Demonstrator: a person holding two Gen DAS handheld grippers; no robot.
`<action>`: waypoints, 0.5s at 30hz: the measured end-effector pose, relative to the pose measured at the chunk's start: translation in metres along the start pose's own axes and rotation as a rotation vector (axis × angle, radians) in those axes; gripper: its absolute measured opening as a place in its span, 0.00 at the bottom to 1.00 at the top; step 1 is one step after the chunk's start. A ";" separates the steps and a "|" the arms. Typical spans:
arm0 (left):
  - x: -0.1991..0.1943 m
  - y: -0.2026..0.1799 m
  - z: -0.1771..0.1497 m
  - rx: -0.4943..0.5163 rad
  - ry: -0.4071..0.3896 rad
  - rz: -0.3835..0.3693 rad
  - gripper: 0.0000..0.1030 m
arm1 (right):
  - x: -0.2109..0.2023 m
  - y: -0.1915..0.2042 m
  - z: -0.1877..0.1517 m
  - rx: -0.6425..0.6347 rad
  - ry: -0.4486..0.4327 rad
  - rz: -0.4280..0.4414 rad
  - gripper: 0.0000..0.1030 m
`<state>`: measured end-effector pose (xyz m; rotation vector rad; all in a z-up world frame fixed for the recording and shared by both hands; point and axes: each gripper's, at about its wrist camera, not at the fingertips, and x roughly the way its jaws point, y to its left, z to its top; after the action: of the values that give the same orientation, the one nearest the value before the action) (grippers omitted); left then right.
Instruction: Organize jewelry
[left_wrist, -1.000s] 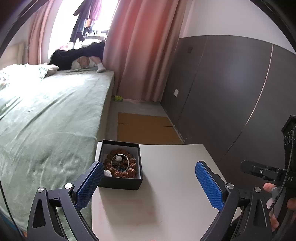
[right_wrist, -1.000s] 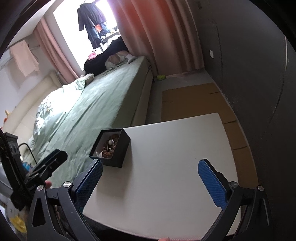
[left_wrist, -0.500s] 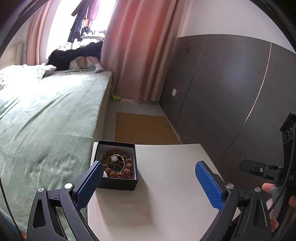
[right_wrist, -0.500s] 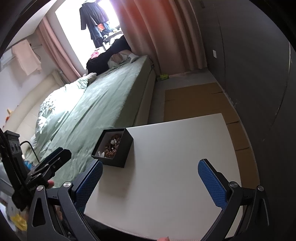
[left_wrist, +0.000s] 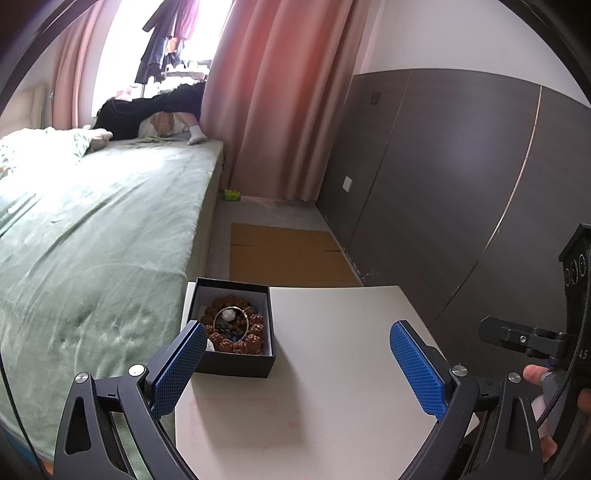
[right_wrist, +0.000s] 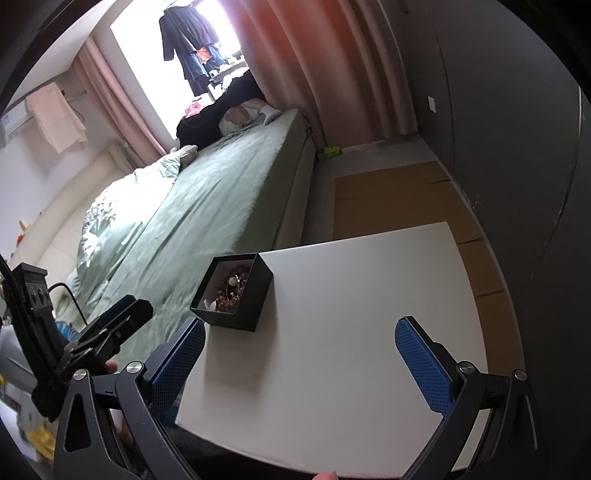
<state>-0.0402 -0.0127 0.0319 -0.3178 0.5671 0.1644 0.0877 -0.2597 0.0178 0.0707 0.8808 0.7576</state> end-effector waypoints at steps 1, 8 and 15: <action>0.000 0.001 0.000 -0.001 -0.001 0.000 0.96 | 0.000 0.000 0.000 0.001 -0.001 0.000 1.00; -0.003 0.002 0.000 -0.003 -0.010 0.003 0.96 | 0.002 0.000 0.001 0.001 0.002 -0.004 1.00; -0.006 -0.002 0.001 0.010 -0.028 0.015 0.96 | 0.005 0.000 0.001 0.002 0.010 -0.013 1.00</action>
<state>-0.0445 -0.0142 0.0366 -0.3014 0.5424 0.1807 0.0901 -0.2569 0.0149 0.0624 0.8903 0.7452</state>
